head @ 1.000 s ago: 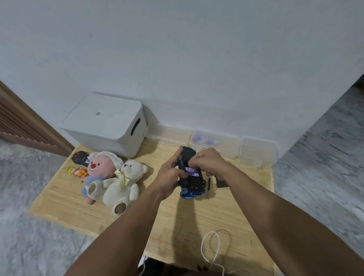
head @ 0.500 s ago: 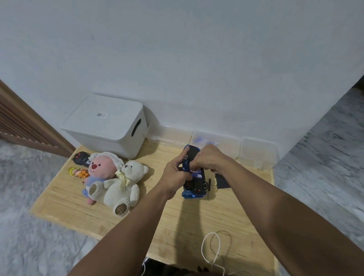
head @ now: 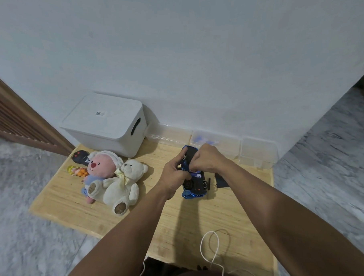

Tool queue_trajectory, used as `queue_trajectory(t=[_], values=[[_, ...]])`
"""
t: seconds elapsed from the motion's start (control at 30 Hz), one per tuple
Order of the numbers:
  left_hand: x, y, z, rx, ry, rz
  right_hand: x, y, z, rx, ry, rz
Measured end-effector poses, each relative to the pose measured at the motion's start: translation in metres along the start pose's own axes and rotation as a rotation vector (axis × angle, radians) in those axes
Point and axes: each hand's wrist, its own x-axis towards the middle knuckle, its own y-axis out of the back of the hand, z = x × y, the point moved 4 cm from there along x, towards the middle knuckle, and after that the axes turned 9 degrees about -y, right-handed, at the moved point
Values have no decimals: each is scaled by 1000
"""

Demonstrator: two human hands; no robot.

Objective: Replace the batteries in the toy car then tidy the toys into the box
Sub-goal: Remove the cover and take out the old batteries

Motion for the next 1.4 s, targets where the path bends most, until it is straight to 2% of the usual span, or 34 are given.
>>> queue_trajectory(t=[0.23,0.37,0.57,0.83,1.2,1.4], values=[[3,4,-1,-21,18,26,3,0,4,-47,218,0],[2,11,-4,-66,40,56,0,7,10,315,176,-31],[0,13,4,-174,40,177,-4,5,26,750,-90,-147],[0,17,5,-180,-41,303,-10,-7,38,575,-215,-190],[0,12,9,-161,-175,332,-10,-8,31,703,-308,-133],[0,12,11,-184,-166,320,-12,-7,35,804,-341,-110]])
